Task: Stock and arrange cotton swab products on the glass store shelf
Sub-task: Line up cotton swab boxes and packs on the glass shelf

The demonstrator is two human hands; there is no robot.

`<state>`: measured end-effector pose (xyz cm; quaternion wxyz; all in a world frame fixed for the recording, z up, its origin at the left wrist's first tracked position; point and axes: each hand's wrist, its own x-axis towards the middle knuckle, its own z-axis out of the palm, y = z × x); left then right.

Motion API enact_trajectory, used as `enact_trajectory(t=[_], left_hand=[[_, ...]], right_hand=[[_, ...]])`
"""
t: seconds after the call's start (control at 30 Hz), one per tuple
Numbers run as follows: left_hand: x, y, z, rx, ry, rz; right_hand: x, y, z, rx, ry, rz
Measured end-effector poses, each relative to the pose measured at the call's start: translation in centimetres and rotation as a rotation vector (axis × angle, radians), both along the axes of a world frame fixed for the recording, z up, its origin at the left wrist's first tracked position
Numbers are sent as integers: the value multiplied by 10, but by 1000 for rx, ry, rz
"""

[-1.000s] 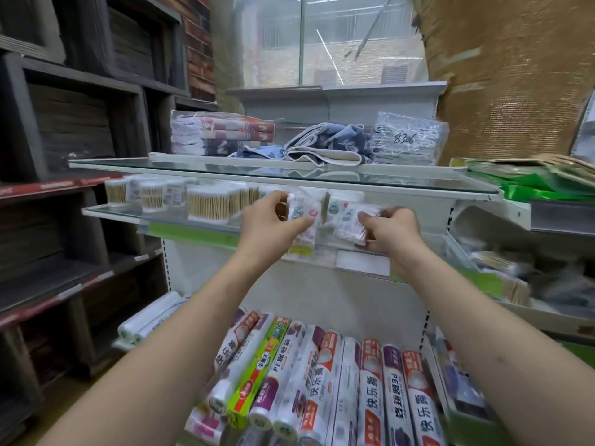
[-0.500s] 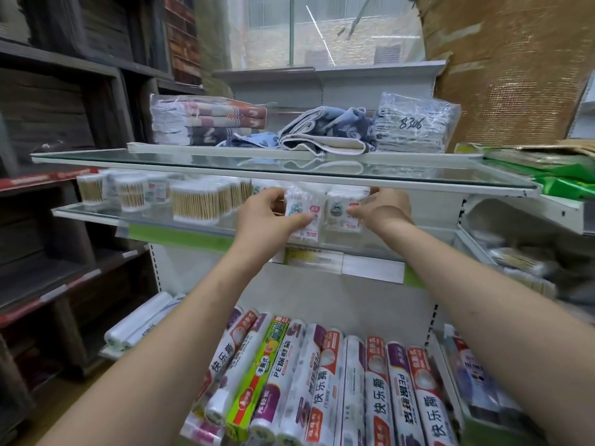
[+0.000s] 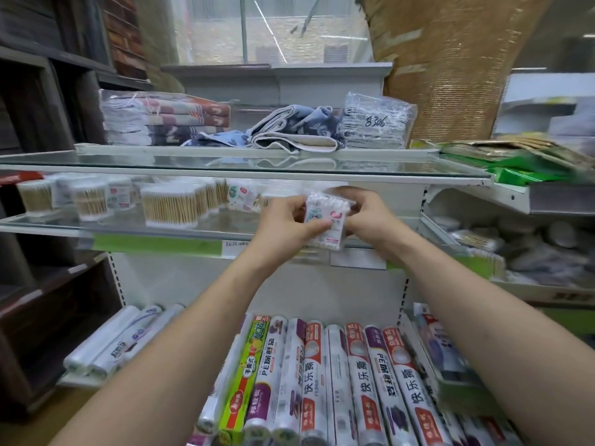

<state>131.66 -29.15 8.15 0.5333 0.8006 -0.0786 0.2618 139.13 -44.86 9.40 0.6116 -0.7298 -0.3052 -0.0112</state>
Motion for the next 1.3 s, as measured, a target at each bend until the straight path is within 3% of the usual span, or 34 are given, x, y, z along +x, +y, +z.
enact_trajectory(t=[0.33,0.57,0.63,0.83,1.0,1.1,1.3], left_hand=[[8,-30,-1,103,-14,78],[13,-24,0,63,25,188],[13,-20,1,43,41,224],[11,18,5,-2,-3,388],[7,32,7,-100,-43,538],[7,32,6,-109,-63,557],[8,32,4,-113,-69,568]], right_hand=[[-3,-53,4,75,139,368],[1,-48,5,115,242,409],[2,-40,5,99,223,334],[15,-18,8,116,91,-155],[29,3,4,26,69,-228],[32,16,9,-153,-31,-328],[38,25,13,-239,-20,-422]])
